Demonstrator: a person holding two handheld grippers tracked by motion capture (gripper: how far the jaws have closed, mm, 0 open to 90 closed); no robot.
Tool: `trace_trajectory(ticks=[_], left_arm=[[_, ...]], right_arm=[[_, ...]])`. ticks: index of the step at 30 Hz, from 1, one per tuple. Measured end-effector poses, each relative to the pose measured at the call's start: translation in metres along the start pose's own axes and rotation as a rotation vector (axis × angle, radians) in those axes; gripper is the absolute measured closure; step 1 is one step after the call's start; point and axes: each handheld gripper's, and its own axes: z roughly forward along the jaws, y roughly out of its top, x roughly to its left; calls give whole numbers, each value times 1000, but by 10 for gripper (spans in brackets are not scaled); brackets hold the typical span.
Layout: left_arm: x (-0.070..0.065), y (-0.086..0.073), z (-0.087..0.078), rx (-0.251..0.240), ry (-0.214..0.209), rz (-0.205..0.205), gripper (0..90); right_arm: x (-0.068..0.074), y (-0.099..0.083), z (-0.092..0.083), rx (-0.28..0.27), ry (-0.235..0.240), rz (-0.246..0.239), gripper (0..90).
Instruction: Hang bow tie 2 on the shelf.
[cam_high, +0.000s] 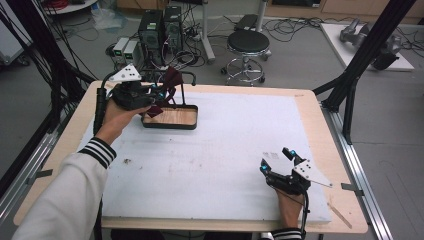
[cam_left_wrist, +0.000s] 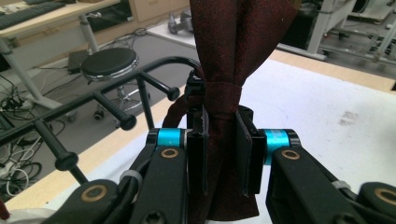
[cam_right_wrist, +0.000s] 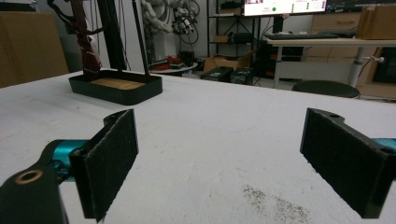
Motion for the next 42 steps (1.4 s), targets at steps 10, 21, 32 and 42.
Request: trace_trajectory(ticks=[10, 21, 32, 42], left_arm=[[9, -1, 7, -41, 54, -55, 768], [15, -2, 11, -66, 106, -90, 768], [16, -4, 15, -65, 180, -148, 770], [15, -7, 21, -78, 238, -205, 771]], right_arm=[[0, 0, 0, 4, 0, 6, 106], [0, 0, 0, 3, 0, 7, 106], [0, 0, 0, 3, -1, 6, 106], [0, 0, 0, 3, 0, 6, 106]])
